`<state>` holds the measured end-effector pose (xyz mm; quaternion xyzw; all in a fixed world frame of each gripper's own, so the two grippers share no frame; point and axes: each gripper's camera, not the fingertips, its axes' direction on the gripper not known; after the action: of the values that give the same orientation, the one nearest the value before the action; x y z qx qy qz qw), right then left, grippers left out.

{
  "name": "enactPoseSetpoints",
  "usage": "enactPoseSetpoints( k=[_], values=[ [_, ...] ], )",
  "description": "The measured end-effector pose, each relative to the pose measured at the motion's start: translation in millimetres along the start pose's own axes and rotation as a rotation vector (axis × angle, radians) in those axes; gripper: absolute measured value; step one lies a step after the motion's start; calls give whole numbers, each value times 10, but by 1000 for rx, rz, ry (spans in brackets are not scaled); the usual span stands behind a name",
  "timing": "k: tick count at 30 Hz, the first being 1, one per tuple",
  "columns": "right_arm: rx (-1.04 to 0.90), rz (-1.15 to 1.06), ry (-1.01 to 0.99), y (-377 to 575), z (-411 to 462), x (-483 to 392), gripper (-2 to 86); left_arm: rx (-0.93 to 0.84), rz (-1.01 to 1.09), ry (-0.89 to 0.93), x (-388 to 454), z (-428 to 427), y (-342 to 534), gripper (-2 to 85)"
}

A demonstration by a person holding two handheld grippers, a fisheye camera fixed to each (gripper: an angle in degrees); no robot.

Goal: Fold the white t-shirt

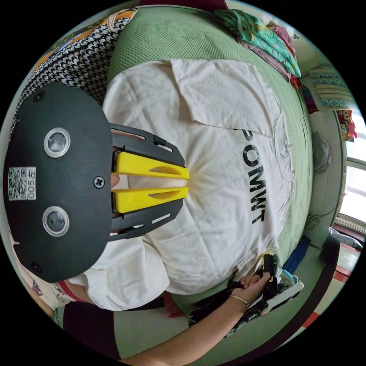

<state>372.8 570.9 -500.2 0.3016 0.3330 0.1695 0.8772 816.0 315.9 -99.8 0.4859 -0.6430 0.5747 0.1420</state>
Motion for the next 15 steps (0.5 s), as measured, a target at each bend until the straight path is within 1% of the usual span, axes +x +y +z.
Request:
enactPoseSetpoints(
  k=[4,9,11,15],
  values=[
    [50,-5,-2,-6,-311,93,-8,2,2,-3,-7,5,9,52],
    [84,-37,-57,-147,-817,-8,-9,2,-7,-10,-10,4,19,52],
    [94,-59,-120,-247,-1049,-190,-9,4,-15,-10,-16,3,26,52],
    [72,-104,-191,-415,-1203,-631,-5,-3,-34,-8,-30,-6,30,52]
  ],
)
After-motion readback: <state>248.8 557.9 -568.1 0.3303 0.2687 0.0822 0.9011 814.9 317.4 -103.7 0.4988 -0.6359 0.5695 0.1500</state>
